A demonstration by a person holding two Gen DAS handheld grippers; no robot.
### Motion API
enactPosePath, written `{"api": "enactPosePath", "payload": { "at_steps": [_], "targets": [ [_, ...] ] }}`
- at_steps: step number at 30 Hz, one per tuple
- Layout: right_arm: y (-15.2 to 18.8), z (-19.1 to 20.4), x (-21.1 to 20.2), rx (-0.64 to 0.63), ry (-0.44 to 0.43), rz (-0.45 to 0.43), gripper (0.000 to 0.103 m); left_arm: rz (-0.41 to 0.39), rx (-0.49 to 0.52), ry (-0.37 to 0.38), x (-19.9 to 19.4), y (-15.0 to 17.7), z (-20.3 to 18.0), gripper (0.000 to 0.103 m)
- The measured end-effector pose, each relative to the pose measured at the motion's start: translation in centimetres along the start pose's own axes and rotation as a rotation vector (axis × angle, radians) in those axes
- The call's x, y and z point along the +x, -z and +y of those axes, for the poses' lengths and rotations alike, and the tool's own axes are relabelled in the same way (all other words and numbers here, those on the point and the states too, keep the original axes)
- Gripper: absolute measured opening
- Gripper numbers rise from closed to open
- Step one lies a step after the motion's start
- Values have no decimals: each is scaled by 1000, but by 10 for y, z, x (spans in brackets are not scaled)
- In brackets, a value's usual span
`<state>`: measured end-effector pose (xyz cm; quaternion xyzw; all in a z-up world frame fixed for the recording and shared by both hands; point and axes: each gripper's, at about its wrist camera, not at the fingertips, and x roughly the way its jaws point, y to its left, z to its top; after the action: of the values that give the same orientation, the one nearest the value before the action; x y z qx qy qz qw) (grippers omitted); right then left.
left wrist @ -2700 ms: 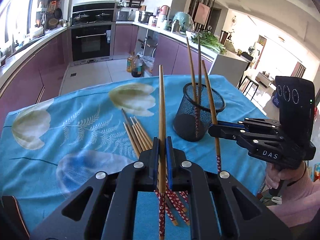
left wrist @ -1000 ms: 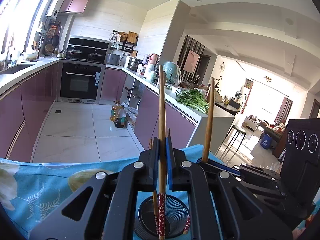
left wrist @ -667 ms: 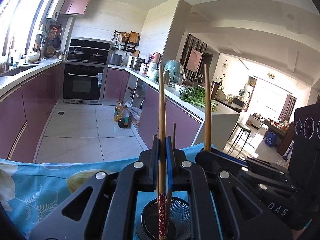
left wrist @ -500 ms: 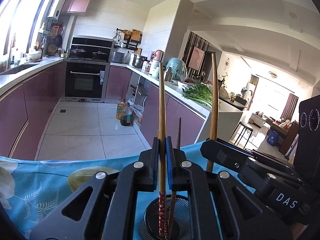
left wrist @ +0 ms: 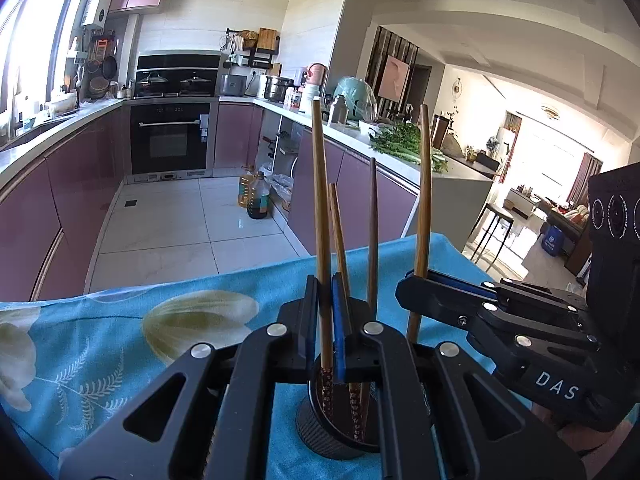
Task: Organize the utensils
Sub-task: 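Lower the left gripper's chopstick into the cup while the right gripper lowers its own, then open both grippers to drop the chopsticks into the cup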
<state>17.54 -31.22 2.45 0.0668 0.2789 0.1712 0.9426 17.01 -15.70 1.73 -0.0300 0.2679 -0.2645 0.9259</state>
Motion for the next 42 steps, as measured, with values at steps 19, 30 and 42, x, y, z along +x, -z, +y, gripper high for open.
{"api": "enactPosePath", "payload": {
  "at_steps": [19, 30, 42],
  "targets": [
    [11, -9, 18, 46, 19, 108, 12, 106, 50, -33, 11, 13, 10, 25],
    [14, 13, -13, -4, -46, 41, 26, 20, 54, -95, -60, 25, 29, 41],
    [52, 62, -8, -86, -204, 151, 31, 104, 35, -187, -105, 82, 68, 42]
  ]
}}
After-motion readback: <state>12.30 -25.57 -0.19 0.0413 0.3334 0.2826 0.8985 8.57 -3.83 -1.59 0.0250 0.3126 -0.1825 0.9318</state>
